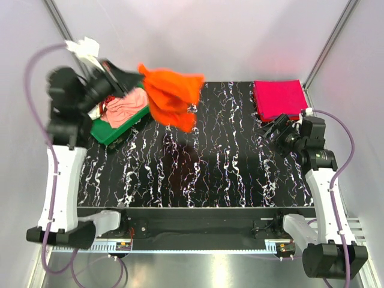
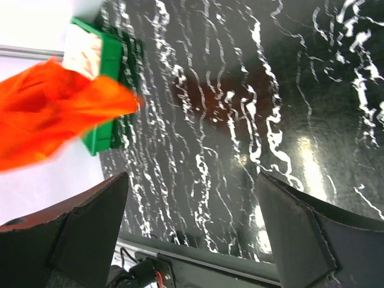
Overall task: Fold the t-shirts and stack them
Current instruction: Move the tshirt to the center of the board, then flatten the tshirt out
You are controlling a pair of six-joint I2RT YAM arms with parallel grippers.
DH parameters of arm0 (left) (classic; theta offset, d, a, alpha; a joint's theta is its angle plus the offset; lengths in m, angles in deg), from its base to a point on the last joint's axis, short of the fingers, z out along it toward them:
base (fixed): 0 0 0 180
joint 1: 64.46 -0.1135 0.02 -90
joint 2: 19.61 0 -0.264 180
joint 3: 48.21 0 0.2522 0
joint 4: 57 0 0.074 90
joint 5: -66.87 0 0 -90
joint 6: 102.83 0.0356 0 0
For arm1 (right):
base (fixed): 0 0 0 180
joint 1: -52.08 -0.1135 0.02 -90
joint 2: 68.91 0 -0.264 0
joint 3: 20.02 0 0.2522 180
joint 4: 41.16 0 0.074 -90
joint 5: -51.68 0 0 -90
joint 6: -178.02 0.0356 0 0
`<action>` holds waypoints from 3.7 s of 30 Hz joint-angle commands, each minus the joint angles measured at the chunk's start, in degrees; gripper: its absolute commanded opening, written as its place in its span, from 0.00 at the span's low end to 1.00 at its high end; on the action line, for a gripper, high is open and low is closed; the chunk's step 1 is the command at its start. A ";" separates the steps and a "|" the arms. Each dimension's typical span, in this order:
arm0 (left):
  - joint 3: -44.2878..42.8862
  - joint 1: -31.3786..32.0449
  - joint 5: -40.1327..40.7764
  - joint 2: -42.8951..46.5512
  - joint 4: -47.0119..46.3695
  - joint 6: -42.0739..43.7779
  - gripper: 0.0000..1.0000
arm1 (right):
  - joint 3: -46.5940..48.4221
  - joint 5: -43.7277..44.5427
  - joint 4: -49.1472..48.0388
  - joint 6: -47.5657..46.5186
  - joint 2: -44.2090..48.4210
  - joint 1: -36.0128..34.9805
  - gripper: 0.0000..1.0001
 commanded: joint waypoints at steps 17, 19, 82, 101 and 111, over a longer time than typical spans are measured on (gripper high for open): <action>41.22 31.82 30.72 0.82 1.44 5.01 0.57 | -6.05 15.74 -2.78 6.50 -12.98 -7.67 0.82; 39.20 36.77 33.61 -4.96 1.36 4.92 0.57 | -6.58 15.49 -5.68 8.62 -15.96 -11.09 0.81; 36.72 28.27 42.87 18.37 19.99 6.32 0.00 | -7.38 13.29 -18.43 13.81 -27.90 -18.32 0.70; 42.09 25.72 40.14 21.89 19.99 6.59 0.00 | 7.12 12.67 -17.91 16.62 -43.22 -19.99 0.54; 43.93 25.63 39.17 24.27 18.67 5.62 0.00 | 12.66 13.91 -15.10 17.15 -49.99 -20.69 0.50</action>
